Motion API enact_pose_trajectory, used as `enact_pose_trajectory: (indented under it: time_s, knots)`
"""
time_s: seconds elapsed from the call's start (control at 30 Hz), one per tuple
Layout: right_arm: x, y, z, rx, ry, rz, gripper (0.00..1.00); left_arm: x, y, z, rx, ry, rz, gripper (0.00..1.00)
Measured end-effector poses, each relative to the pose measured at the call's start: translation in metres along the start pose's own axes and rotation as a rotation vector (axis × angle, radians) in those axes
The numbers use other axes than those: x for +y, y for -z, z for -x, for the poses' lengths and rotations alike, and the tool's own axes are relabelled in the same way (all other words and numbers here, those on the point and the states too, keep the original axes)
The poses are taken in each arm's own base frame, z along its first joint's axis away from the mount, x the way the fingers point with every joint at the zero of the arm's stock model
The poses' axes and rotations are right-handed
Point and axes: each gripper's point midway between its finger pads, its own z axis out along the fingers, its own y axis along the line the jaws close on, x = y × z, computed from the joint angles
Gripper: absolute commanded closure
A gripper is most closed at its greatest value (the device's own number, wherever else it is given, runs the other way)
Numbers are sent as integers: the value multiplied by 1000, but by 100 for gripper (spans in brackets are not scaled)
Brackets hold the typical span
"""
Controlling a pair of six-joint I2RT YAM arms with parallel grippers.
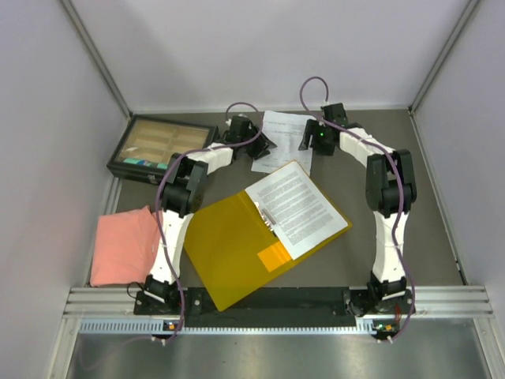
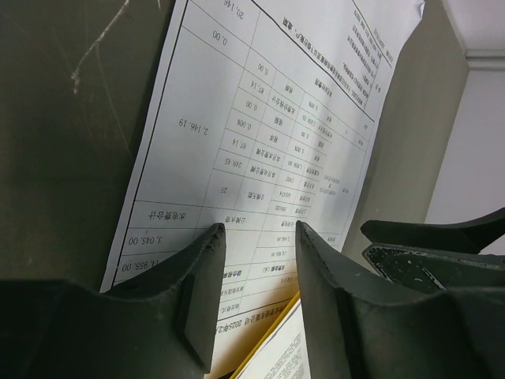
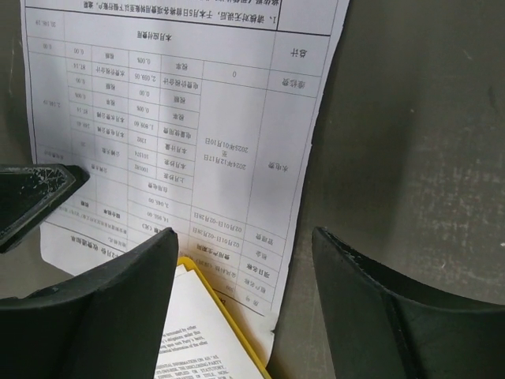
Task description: Put the files into the folder
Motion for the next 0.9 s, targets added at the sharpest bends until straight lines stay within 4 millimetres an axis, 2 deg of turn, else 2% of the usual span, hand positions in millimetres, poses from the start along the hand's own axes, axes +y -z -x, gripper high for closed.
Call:
enact_pose_trajectory:
  time_s: [0.23,0.57,0.7,0.9]
  knots:
    - [4,-12,-8,17,-33,57,33,2,0,0,5,32,3,55]
    - [18,-19,-4,-13,-104,166,33,2,2,0,21,64,-4,56]
    - [21,-22,0,-53,-169,259,34,2,2,-2,38,81,-10,56]
    - [17,-22,3,-75,-227,308,48,3,3,-4,53,92,-13,56]
